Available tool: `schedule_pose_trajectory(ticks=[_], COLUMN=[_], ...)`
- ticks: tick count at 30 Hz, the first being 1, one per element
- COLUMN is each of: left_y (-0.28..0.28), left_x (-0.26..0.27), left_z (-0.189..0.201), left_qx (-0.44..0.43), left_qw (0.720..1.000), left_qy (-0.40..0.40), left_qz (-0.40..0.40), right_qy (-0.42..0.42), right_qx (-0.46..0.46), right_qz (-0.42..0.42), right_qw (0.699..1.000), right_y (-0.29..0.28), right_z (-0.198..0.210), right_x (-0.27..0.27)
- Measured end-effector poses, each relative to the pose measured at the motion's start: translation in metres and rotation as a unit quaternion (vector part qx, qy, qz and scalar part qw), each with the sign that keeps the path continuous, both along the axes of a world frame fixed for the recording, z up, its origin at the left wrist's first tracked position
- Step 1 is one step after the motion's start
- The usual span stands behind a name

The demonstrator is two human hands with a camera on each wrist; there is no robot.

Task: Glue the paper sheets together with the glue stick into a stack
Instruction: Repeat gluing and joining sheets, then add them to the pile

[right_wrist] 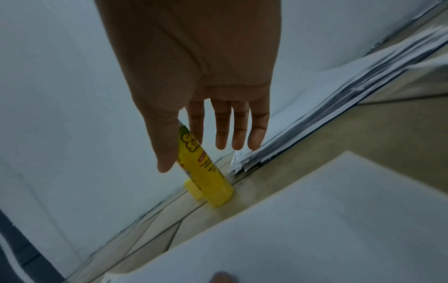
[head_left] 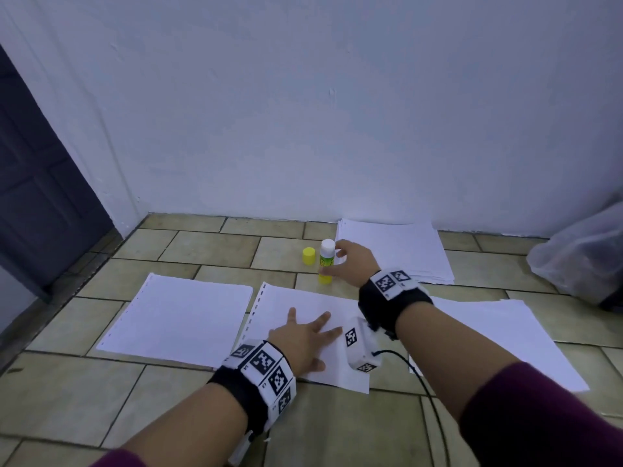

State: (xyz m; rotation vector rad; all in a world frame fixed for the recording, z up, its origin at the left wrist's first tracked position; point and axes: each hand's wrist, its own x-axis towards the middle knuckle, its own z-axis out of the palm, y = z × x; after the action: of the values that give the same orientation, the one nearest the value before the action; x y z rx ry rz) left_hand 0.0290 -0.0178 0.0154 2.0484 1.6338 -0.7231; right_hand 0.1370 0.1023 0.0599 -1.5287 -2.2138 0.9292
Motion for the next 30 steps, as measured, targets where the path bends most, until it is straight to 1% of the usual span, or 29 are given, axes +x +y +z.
schedule_pose_trajectory(ticks=[5, 9, 12, 15, 17, 19, 20, 21, 23, 25, 27, 30], left_y=[-0.007, -0.007, -0.003, 0.002, 0.004, 0.006, 0.006, 0.007, 0.007, 0.007, 0.005, 0.004], left_x=[0.000, 0.003, 0.012, 0.019, 0.022, 0.022, 0.021, 0.020, 0.017, 0.015, 0.012, 0.011], left_z=[0.012, 0.025, 0.029, 0.029, 0.032, 0.035, 0.037, 0.037, 0.034, 0.027, 0.021, 0.018], left_qx=[0.019, 0.051, 0.068, 0.064, 0.068, 0.080, 0.090, 0.100, 0.114, 0.113, 0.102, 0.104], left_qw=[0.999, 0.998, 0.997, 0.998, 0.998, 0.996, 0.995, 0.994, 0.991, 0.993, 0.995, 0.994], left_qy=[-0.028, -0.031, -0.022, -0.006, 0.007, 0.024, 0.035, 0.046, 0.053, 0.022, -0.019, -0.033], left_qz=[0.013, 0.005, 0.007, 0.012, 0.009, -0.006, -0.016, -0.027, -0.037, -0.022, 0.002, 0.010], right_qy=[-0.026, -0.103, -0.129, -0.086, -0.067, -0.079, -0.073, -0.050, 0.013, 0.053, 0.052, -0.003], right_qx=[0.011, -0.022, -0.008, 0.016, -0.016, -0.072, -0.083, -0.075, -0.021, 0.019, 0.030, 0.049], right_qz=[0.003, 0.033, 0.044, 0.001, -0.009, 0.011, 0.016, 0.011, -0.018, -0.037, -0.026, 0.016], right_qw=[1.000, 0.994, 0.991, 0.996, 0.998, 0.994, 0.994, 0.996, 1.000, 0.998, 0.998, 0.999], right_y=[0.002, 0.002, 0.002, 0.001, -0.002, -0.004, -0.005, -0.005, -0.006, -0.008, -0.012, -0.016], right_z=[-0.002, 0.023, 0.045, 0.055, 0.056, 0.052, 0.049, 0.045, 0.038, 0.029, 0.020, 0.010], right_x=[-0.003, 0.022, 0.045, 0.062, 0.070, 0.074, 0.076, 0.076, 0.074, 0.070, 0.062, 0.050])
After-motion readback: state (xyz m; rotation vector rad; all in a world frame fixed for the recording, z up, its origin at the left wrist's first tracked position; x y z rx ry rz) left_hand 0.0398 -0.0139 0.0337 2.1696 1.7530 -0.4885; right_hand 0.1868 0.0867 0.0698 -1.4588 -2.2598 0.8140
